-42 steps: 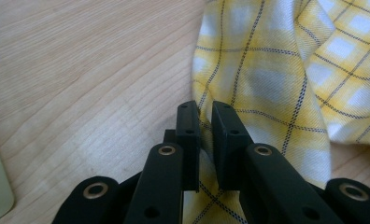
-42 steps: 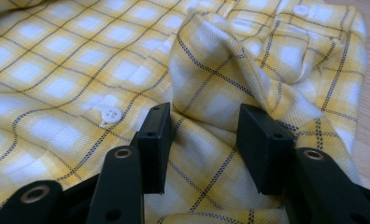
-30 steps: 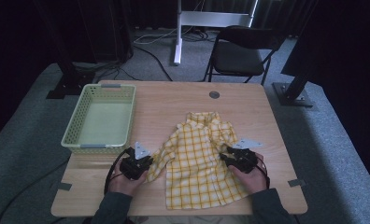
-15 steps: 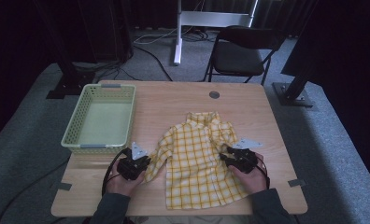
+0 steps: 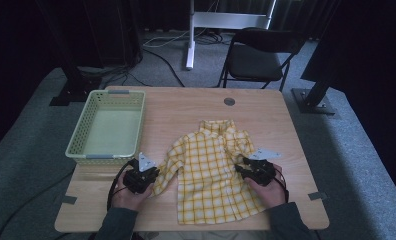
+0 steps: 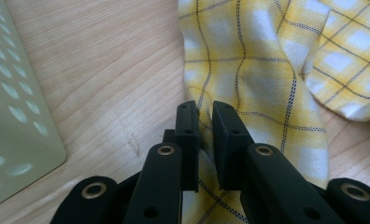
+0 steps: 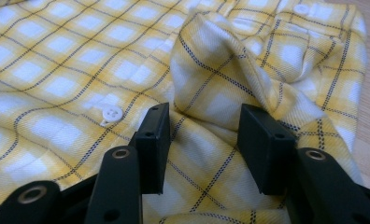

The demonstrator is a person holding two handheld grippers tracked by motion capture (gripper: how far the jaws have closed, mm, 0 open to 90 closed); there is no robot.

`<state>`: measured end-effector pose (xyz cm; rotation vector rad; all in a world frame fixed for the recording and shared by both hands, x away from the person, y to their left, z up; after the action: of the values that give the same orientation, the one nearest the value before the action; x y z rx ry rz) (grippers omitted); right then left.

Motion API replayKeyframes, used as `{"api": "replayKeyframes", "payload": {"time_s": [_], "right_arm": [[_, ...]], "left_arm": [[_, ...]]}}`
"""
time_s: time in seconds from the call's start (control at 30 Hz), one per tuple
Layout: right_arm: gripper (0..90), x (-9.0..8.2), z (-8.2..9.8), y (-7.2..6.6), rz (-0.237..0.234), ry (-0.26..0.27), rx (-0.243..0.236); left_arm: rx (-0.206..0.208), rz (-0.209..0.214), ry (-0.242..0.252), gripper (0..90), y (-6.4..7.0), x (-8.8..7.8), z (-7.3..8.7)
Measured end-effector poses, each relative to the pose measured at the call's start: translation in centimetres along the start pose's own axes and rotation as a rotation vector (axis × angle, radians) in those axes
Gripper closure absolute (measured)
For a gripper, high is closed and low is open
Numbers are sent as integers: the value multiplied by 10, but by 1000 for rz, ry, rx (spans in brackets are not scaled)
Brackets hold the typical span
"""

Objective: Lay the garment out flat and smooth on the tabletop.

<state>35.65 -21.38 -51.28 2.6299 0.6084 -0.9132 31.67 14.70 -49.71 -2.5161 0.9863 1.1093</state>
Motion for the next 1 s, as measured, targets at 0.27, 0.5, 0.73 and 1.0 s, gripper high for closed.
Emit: {"api": "replayKeyframes", "payload": {"time_s": [0.27, 0.5, 0.73, 1.0], "right_arm": [[532, 0, 0, 0, -1, 0, 1], [527, 0, 0, 0, -2, 0, 1], [526, 0, 0, 0, -2, -1, 1], [525, 0, 0, 0, -2, -1, 1]], "left_arm": [[-2, 0, -1, 822, 0, -1, 1], [-4, -3, 2, 822, -1, -2, 1], [-6, -4, 0, 822, -2, -3, 3], [-6, -6, 0, 822, -2, -3, 3]]}}
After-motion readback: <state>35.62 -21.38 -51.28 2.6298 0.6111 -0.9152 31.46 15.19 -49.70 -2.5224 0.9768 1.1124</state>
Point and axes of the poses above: each handheld gripper's, and its own axes: x roughly forward along the jaws, z roughly out of its underside, y roughly to its right, the point moved 4 cm from there along x, roughly forward along the jaws, and after that the axes turned 11 degrees about z, right-handed, at the moved point
